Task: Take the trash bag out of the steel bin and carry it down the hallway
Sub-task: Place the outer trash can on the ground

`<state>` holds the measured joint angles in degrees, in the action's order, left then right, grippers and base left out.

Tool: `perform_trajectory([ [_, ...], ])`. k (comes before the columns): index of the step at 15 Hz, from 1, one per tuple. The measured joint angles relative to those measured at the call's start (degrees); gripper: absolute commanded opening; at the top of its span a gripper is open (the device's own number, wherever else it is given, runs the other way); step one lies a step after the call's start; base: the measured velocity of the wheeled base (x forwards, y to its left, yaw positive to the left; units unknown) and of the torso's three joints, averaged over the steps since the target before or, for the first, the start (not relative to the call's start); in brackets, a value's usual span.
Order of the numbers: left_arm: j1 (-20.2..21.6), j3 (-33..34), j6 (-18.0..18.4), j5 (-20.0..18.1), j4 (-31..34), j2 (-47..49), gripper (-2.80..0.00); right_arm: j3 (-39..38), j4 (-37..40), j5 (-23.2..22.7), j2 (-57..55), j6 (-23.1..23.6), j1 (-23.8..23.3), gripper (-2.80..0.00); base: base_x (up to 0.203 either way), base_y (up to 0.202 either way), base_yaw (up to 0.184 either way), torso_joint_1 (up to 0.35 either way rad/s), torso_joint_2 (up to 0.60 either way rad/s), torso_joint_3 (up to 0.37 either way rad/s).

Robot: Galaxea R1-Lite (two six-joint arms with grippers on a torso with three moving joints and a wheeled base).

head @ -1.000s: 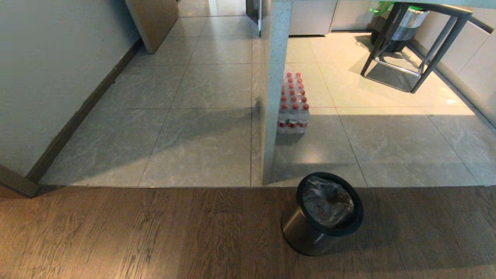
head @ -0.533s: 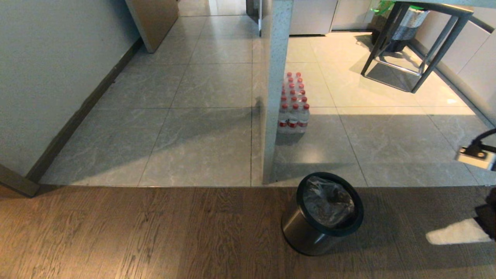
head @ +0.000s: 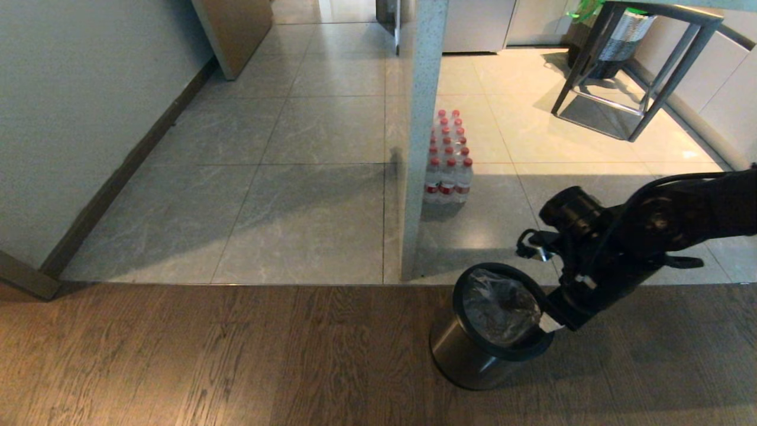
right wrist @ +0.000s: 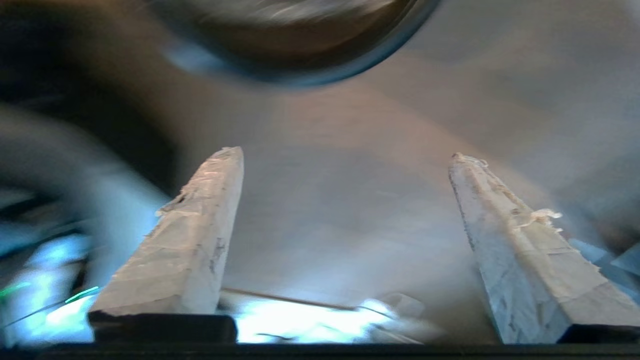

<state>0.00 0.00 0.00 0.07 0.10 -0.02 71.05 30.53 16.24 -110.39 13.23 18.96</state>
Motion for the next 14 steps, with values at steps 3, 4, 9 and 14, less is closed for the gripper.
perform_trajectory([
  [3,0.0,0.0,0.0,0.0,0.0,0.0,-2.80,5.0,-3.1,8.6,-8.4,-1.8,3.9,0.00,0.000,0.000,0.000,0.000,0.00,0.000],
  [4,0.0,0.0,0.0,0.0,0.0,0.0,-2.80,6.3,-3.8,8.2,-10.5,-2.7,4.9,0.00,0.000,0.000,0.000,0.000,0.00,0.000],
  [9,0.0,0.0,0.0,0.0,0.0,0.0,-2.80,11.5,-4.0,-7.0,-14.9,-3.3,5.7,0.00,0.000,0.000,0.000,0.000,0.00,0.000],
  [14,0.0,0.0,0.0,0.0,0.0,0.0,-2.80,14.4,-10.2,-12.4,-20.7,-4.4,6.4,-2.80,0.000,0.000,0.000,0.000,0.00,0.000],
])
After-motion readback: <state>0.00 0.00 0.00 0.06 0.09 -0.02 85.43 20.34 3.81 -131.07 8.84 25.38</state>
